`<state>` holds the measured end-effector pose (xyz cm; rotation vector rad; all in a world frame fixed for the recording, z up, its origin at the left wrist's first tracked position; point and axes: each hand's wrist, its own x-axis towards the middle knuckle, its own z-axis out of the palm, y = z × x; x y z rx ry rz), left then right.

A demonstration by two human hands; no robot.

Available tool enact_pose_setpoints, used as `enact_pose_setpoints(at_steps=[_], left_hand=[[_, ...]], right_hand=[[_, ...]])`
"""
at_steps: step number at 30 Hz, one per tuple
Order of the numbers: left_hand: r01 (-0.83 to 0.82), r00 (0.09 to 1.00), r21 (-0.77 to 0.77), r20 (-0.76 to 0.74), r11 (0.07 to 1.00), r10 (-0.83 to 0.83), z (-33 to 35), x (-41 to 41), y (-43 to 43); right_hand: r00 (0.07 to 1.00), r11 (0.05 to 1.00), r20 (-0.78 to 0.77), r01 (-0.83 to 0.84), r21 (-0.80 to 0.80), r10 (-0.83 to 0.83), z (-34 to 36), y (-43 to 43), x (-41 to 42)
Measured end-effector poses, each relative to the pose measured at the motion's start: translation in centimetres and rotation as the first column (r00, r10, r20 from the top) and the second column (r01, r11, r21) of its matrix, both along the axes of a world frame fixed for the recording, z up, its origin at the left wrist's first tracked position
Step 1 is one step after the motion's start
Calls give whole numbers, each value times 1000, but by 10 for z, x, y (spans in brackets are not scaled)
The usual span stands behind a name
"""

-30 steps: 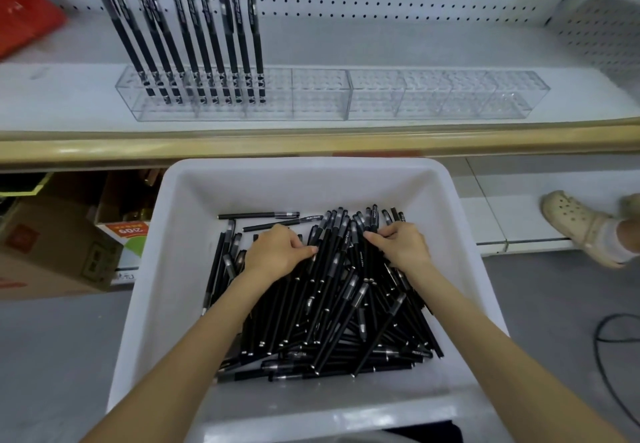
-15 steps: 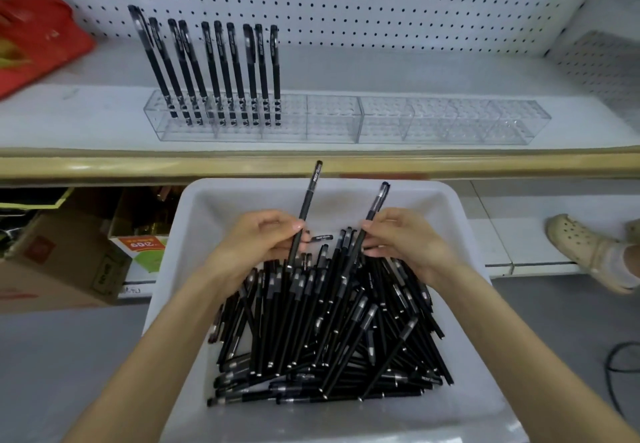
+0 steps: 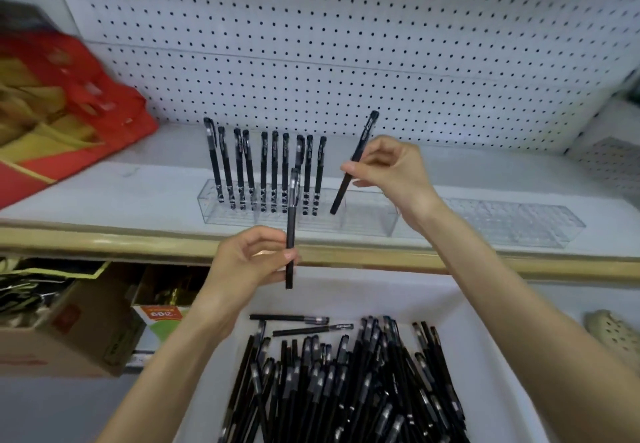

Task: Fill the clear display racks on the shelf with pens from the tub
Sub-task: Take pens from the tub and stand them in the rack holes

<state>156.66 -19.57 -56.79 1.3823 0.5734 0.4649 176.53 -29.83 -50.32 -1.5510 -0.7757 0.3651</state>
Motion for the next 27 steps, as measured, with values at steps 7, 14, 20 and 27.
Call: enact_pose_setpoints(at_steps=[7, 14, 20, 27], left_hand=[[-4, 999, 19, -41, 1000, 4, -5, 11, 3], [16, 998, -3, -67, 1000, -16, -16, 16, 4], [6, 998, -29, -59, 1000, -8, -20, 18, 3], [7, 998, -14, -60, 1000, -7, -20, 20, 5]], right_hand=[[996, 998, 84, 17, -64, -12, -11, 37, 33], [994, 997, 77, 75, -10, -74, -19, 40, 44], [991, 996, 134, 27, -83, -16, -27, 45, 49], [962, 962, 242, -59, -266, 126, -48, 50, 50]])
